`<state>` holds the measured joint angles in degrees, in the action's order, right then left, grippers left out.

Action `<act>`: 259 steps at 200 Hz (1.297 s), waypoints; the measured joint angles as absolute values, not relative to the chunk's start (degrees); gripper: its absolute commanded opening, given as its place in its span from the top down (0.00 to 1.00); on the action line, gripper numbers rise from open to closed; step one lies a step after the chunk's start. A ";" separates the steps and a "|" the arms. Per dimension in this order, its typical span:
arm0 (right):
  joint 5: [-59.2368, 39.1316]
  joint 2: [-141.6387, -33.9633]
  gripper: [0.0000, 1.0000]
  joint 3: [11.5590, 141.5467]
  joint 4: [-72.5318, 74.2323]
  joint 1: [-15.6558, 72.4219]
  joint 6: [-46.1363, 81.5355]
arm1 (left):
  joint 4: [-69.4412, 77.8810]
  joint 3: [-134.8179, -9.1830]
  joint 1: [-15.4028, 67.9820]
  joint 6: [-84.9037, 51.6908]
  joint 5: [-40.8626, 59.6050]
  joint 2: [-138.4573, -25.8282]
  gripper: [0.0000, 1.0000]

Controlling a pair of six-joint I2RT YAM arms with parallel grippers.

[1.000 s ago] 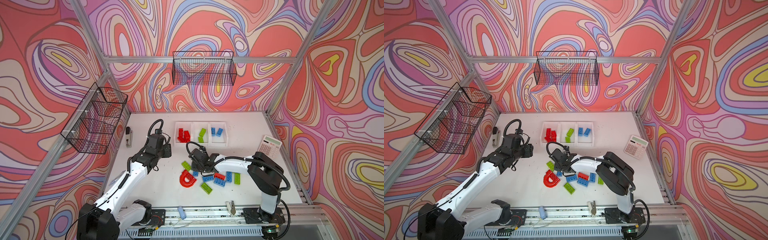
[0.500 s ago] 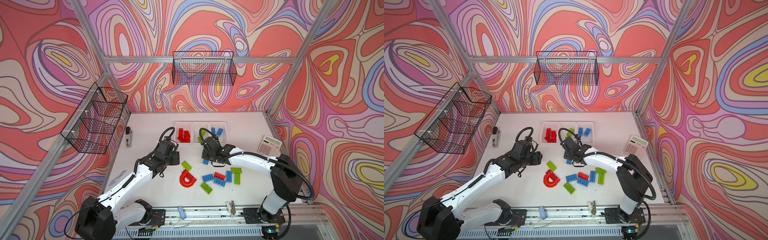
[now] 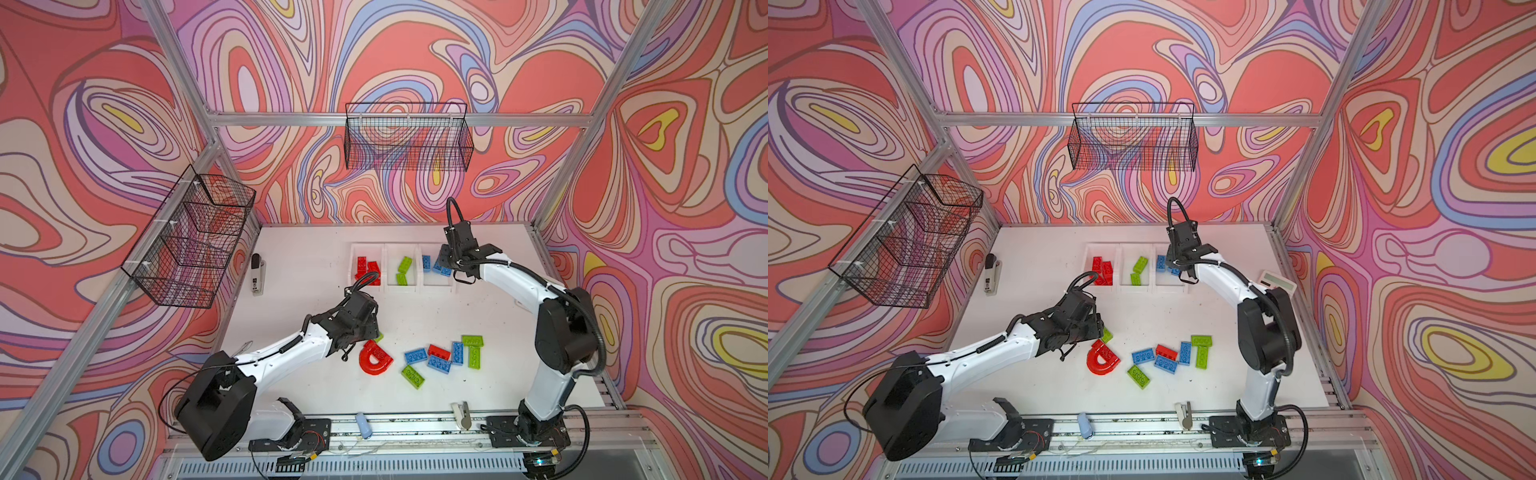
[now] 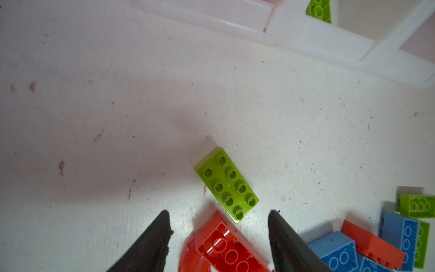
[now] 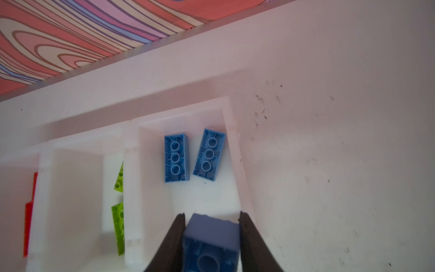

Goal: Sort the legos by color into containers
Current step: 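Drop blue brick in bin nearest right arm while left gripper lowers to lime-green brick, then put lime-green brick in middle bin with left gripper while right gripper lowers to red brick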

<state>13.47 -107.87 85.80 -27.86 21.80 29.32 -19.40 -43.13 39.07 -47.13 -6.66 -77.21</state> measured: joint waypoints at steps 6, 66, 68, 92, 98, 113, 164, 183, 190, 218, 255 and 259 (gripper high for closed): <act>13.17 -109.14 0.71 86.76 -27.88 21.69 28.64 | -19.25 -43.13 39.09 -47.62 -6.63 -77.56 0.31; 10.35 -115.79 0.41 92.47 -27.97 21.34 24.62 | -16.43 -43.40 39.33 -49.45 -6.44 -82.98 0.31; 10.24 -115.79 0.41 92.49 -27.97 21.32 24.58 | -16.40 -43.40 39.33 -49.47 -6.44 -83.09 0.31; 9.96 -115.50 0.41 92.55 -28.01 21.06 24.12 | -14.79 -43.42 39.35 -49.56 -6.13 -85.12 0.31; 10.00 -115.24 0.41 92.40 -27.97 20.97 24.03 | -14.52 -43.51 39.33 -49.56 -6.02 -85.62 0.31; 9.96 -113.34 0.41 90.48 -27.83 20.73 24.01 | -14.09 -44.01 39.33 -49.52 -5.98 -86.70 0.31; 11.11 -99.50 0.42 80.01 -27.83 20.14 24.53 | -11.70 -46.11 39.35 -48.42 -5.80 -89.91 0.32; 11.73 -94.50 0.42 75.85 -27.88 19.94 25.10 | -10.83 -46.30 39.35 -48.16 -5.34 -91.46 0.32; 11.97 -93.14 0.42 74.52 -27.90 19.84 25.23 | -10.72 -46.30 39.35 -48.07 -5.15 -91.92 0.32; 12.78 -89.76 0.42 70.28 -28.38 19.44 26.11 | -10.59 -46.89 39.33 -47.31 -4.86 -92.55 0.38; 13.34 -88.14 0.44 67.31 -29.63 19.18 26.68 | -10.22 -47.70 39.33 -46.33 -3.86 -93.86 0.54; 13.45 -87.99 0.44 67.16 -29.69 19.14 26.70 | -10.04 -47.70 39.33 -46.28 -3.75 -94.04 0.55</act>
<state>13.45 -87.99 67.16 -29.69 19.14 26.70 -10.04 -47.70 39.33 -46.28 -3.75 -94.04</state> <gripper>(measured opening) 0.566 0.505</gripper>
